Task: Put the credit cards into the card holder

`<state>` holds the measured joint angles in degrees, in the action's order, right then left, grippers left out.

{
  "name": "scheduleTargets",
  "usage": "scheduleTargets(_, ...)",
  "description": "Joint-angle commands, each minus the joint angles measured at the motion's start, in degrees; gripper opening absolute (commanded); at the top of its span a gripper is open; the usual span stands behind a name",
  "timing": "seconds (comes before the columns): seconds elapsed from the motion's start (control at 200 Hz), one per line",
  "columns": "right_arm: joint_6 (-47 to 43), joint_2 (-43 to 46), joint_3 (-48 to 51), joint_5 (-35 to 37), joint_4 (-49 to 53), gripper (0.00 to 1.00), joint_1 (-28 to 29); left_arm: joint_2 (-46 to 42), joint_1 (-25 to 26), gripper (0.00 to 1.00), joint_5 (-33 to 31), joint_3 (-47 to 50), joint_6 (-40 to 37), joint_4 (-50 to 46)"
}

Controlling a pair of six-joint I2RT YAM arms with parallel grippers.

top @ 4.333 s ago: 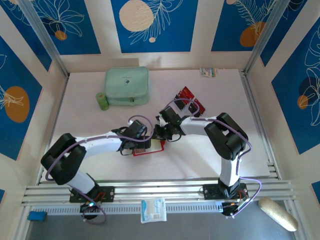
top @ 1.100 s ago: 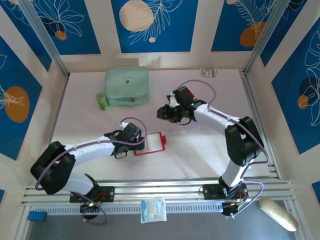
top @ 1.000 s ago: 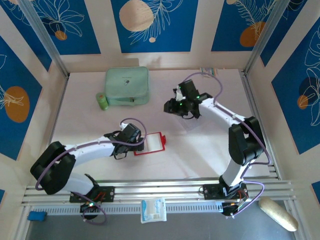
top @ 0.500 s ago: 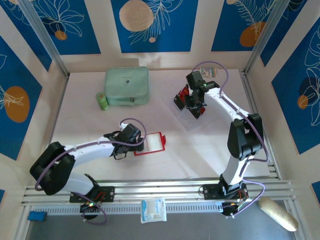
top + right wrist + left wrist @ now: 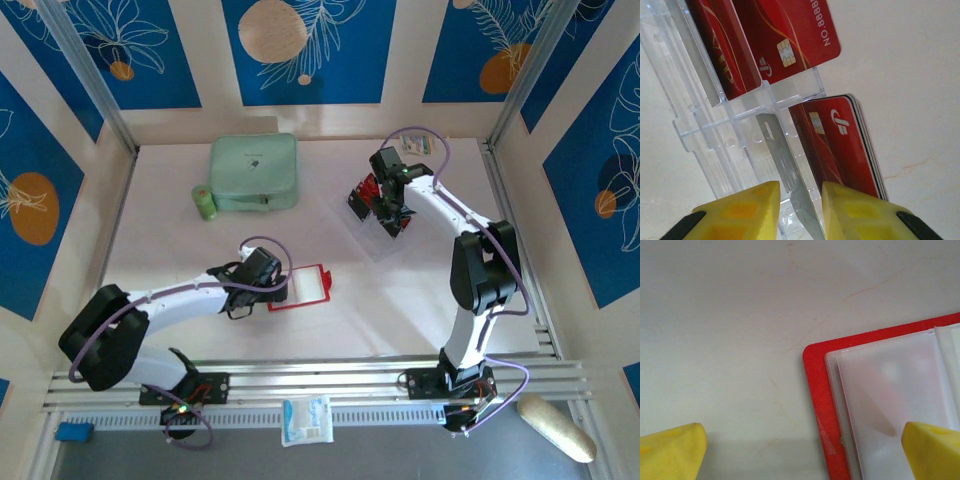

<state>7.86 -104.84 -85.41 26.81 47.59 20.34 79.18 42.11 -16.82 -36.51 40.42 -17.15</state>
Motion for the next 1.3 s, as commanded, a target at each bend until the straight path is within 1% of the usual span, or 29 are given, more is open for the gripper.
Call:
scheduleTargets(0.0, -0.9, -0.9, 0.1, -0.7, 0.6, 0.29, 0.2, -1.5, -0.4, 1.0, -1.0, 0.1, -0.4, -1.1)
scheduleTargets(0.315, -2.1, 0.6, 0.6, -1.4, -0.2, 0.16, 0.3, -1.7, -0.4, 1.0, -1.1, 0.1, -0.4, -1.1)
scheduleTargets(0.455, -4.3, 2.3, 0.9, -1.9, -1.0, 0.08, 0.7, -1.8, -0.4, 1.0, -0.8, -0.1, -0.4, -1.3)
scheduleTargets(0.555, -6.2, 3.8, 0.9, -1.2, -1.4, 0.06, 1.5, -2.0, -0.4, 1.0, -0.5, -0.8, -0.7, -1.7)
scheduleTargets(0.675, -7.3, 5.6, 0.1, -0.3, -0.8, 0.01, 2.8, -2.1, -0.4, 1.0, 0.1, -2.1, -1.6, -2.5)
scheduleTargets(0.82, -5.6, 8.5, -1.5, -3.1, 0.1, 0.0, 3.6, -1.1, -0.4, 1.0, 0.0, -4.3, -3.0, -3.7)
scheduleTargets(0.935, -1.7, 11.7, -1.7, -8.9, -0.6, 0.0, 4.6, 0.6, -0.4, 1.0, -0.4, -5.3, -3.9, -4.5)
scheduleTargets(1.025, 3.3, 14.8, 1.0, -16.7, -4.0, 0.0, 5.4, 1.8, -0.4, 1.0, -0.9, -5.3, -3.9, -4.6)
scheduleTargets(1.085, 7.8, 17.3, 4.7, -22.7, -8.5, 0.0, 5.8, 2.6, -0.4, 1.0, -1.4, -5.3, -4.1, -4.7)
scheduleTargets(1.195, 17.4, 20.8, 13.7, -34.2, -19.9, 0.0, 6.0, 3.6, -0.4, 1.0, -2.7, -5.1, -4.1, -5.3)
scheduleTargets(1.25, 22.2, 21.7, 18.5, -38.4, -26.2, 0.0, 6.5, 3.8, -0.4, 1.0, -3.0, -5.0, -4.1, -5.6)
scheduleTargets(1.295, 25.5, 22.1, 21.9, -40.4, -31.1, 0.0, 7.1, 3.9, -0.4, 1.0, -3.2, -4.8, -4.0, -5.9)
